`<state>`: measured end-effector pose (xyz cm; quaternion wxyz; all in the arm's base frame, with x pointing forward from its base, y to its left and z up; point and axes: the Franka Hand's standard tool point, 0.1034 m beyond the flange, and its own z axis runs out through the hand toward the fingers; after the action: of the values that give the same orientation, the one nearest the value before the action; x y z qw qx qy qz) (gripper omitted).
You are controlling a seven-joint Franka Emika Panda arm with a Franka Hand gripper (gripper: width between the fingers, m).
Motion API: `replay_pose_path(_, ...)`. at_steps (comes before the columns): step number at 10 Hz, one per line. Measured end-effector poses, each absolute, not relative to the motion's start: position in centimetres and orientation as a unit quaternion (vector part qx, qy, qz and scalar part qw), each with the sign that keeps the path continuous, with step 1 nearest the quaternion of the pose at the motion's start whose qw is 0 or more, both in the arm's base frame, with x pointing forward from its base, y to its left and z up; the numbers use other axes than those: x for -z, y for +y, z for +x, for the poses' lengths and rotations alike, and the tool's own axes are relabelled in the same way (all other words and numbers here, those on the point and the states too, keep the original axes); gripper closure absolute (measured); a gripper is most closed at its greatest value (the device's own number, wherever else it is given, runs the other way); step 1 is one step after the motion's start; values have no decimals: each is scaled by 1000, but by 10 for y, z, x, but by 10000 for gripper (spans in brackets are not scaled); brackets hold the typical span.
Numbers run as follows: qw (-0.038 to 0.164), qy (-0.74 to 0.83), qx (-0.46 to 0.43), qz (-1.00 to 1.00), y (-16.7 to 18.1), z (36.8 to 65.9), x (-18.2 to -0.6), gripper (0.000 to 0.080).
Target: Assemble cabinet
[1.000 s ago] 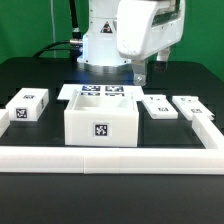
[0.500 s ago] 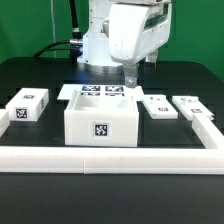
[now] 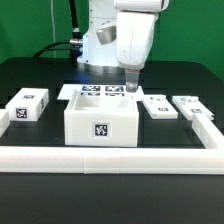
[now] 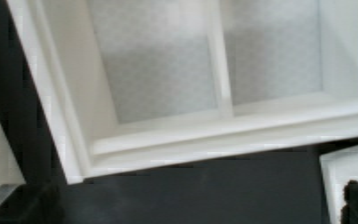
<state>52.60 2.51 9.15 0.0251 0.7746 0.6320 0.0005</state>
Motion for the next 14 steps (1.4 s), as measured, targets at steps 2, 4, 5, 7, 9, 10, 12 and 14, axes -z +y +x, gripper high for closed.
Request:
replay_pose_path(2,21,619,4,785,11,516,-91,1)
replay_pose_path(4,20,620,5,785,12,515,-89,1)
replay_pose_path(5,20,620,5,785,12,515,-89,1)
replay_pose_path(7,16,661,11,750,8,509,-85,1)
replay_pose_path(9,15,689,13,724,6,504,-84,1)
replay_pose_path(10,19,692,11,722,7,500,-84,1)
replay_pose_path(12,18,689,12,725,6,498,-84,1)
replay_pose_path(14,17,689,12,725,6,497,-83,1)
